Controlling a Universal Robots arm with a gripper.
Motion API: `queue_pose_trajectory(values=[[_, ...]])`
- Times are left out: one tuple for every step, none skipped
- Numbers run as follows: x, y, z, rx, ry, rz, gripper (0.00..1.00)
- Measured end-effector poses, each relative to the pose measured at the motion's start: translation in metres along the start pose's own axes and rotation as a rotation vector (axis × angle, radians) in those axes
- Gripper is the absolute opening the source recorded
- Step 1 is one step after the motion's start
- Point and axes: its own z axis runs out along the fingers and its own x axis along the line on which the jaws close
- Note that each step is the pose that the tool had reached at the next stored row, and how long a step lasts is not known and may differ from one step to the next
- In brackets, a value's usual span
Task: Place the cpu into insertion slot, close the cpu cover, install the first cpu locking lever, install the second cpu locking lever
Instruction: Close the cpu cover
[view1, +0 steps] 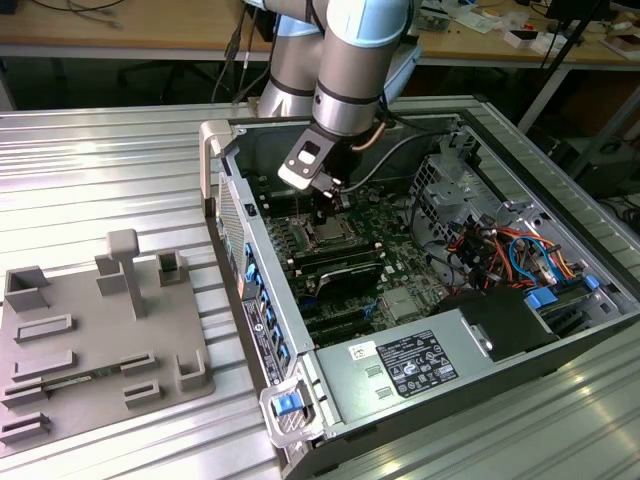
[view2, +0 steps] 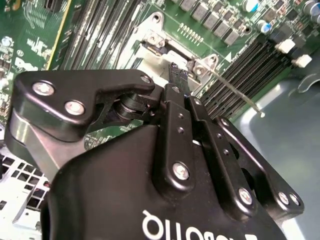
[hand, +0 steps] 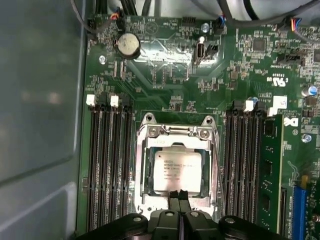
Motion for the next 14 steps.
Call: queue_pose_trajectory(values=[[0.0,-0.0006,0.0002,0.0005,-0.0002,0.0,0.11],[0.0001,-0.0012,0.0007,0.0004,0.0003,-0.001,0.11],[0.0002,-0.0019,0.0018,0.0001,0.0011,-0.001,0.11],[0.0003,-0.0023,0.003,0.0002,0.0012,-0.001,0.11],[0.0003,-0.0028,0.0051,0.0003,0.0011,-0.001,0.11],[0.0005,-0.0031,0.0075,0.0002,0.0012,-0.001,0.11],[0.0005,-0.0033,0.0101,0.0003,0.0012,-0.002,0.11],[0.0006,-0.0034,0.0116,0.0002,0.0012,-0.001,0.11],[0.0006,-0.0035,0.0116,0.0005,0.001,-0.001,0.11],[0.0006,-0.0035,0.0115,0.0004,0.001,-0.001,0.11],[0.0006,-0.0034,0.0108,0.0003,0.001,-0.001,0.11],[0.0006,-0.0034,0.0102,0.0003,0.0011,-0.001,0.11],[0.0005,-0.0034,0.0091,0.0002,0.0011,-0.001,0.11],[0.0006,-0.0035,0.0092,0.0,0.0013,-0.001,0.11]])
